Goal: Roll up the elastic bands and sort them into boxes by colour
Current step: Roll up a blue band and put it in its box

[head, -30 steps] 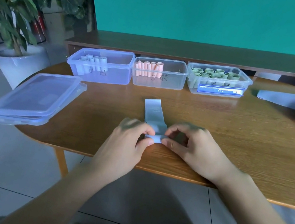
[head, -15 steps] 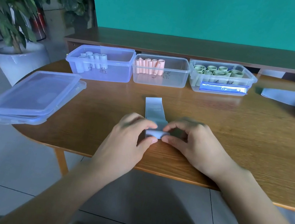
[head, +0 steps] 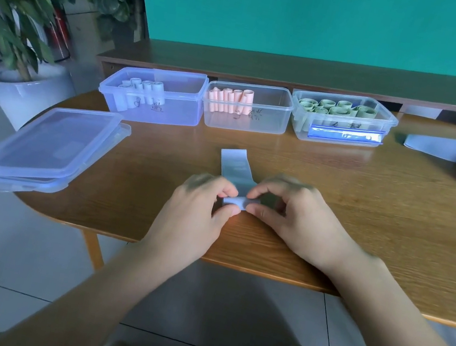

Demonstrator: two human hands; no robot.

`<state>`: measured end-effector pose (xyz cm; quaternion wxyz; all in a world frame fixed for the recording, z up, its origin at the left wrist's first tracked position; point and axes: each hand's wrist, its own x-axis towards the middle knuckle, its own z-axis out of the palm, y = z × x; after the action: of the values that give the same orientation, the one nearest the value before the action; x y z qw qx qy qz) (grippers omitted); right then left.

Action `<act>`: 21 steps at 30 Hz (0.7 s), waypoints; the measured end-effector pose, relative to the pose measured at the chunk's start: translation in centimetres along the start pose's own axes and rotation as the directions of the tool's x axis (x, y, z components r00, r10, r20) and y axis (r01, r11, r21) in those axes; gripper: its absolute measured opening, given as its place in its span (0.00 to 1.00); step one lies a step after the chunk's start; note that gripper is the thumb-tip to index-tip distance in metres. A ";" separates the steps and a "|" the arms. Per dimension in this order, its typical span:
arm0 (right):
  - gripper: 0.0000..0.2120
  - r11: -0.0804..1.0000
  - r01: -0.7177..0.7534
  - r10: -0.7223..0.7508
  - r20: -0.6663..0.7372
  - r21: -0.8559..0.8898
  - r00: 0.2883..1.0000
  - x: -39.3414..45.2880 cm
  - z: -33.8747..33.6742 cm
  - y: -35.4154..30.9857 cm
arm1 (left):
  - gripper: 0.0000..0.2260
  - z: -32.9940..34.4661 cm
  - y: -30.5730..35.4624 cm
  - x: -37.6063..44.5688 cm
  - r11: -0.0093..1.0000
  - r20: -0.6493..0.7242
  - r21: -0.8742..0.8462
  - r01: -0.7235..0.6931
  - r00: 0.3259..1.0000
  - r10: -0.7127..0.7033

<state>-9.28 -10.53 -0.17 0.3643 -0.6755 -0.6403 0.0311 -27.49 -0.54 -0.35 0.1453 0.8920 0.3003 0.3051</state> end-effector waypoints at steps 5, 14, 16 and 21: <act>0.11 0.999 -0.039 0.041 0.048 -0.033 0.998 0.5 0.1 0.2 | 0.09 0.1 0.0 0.0 1.000 -0.005 0.021 0.017 1.000 -0.017; 0.09 0.997 -0.056 0.058 0.028 -0.058 0.998 0.3 0.2 -0.1 | 0.09 -0.1 0.0 0.1 0.999 0.021 0.024 0.021 1.000 -0.022; 0.09 0.998 -0.043 0.045 0.037 -0.046 0.998 0.0 0.1 -0.2 | 0.09 -0.2 0.0 -0.2 1.000 0.016 0.023 0.008 1.000 -0.008; 0.12 1.000 -0.023 0.022 0.074 0.010 0.997 -1.1 -0.4 -0.6 | 0.07 -0.7 0.1 -1.3 0.999 0.009 0.006 -0.039 0.999 0.039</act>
<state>-9.73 -11.76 -0.01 0.3436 -0.6791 -0.6456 0.0638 -28.70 -1.43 -0.35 0.1381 0.8995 0.2829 0.3031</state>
